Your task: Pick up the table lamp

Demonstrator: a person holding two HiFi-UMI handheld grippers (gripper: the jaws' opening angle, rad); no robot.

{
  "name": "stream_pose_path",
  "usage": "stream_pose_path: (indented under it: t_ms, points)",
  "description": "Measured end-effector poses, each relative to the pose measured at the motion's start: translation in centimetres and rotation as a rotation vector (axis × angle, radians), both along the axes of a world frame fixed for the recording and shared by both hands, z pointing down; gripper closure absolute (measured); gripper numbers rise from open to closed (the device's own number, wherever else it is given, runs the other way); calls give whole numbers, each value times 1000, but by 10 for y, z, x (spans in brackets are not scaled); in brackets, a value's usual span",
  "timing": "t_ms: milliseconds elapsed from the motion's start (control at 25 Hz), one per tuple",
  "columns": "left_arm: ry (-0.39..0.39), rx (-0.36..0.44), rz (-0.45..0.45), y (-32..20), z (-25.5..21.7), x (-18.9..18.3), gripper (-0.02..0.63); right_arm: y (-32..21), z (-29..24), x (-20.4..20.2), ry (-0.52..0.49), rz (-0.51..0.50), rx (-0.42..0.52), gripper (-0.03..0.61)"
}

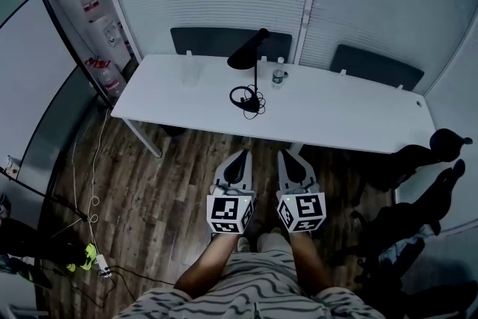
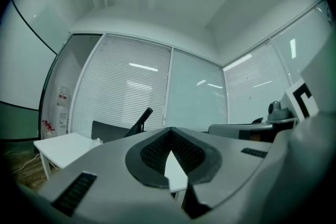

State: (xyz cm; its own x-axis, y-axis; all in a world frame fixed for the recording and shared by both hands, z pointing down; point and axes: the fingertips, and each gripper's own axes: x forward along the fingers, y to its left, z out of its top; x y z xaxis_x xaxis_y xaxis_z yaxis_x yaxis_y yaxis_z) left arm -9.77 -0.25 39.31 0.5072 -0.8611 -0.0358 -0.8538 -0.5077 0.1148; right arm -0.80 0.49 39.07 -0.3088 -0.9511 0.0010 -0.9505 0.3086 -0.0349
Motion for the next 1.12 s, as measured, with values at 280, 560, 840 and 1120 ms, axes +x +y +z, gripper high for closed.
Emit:
stream_pose_path:
  t_ms: [280, 560, 840, 1120]
  points:
    - [-15, -4, 9, -39, 13, 10, 606, -36, 9, 7, 22, 17, 17, 568]
    - [-39, -6, 6, -88, 20, 32, 606, -89, 26, 24, -22, -22, -5, 568]
    - [-45, -5, -16, -150, 24, 51, 606, -150, 27, 45, -19, -41, -2, 568]
    - [-53, 1, -30, -220, 21, 74, 606, -217, 26, 69, -27, -65, -4, 568]
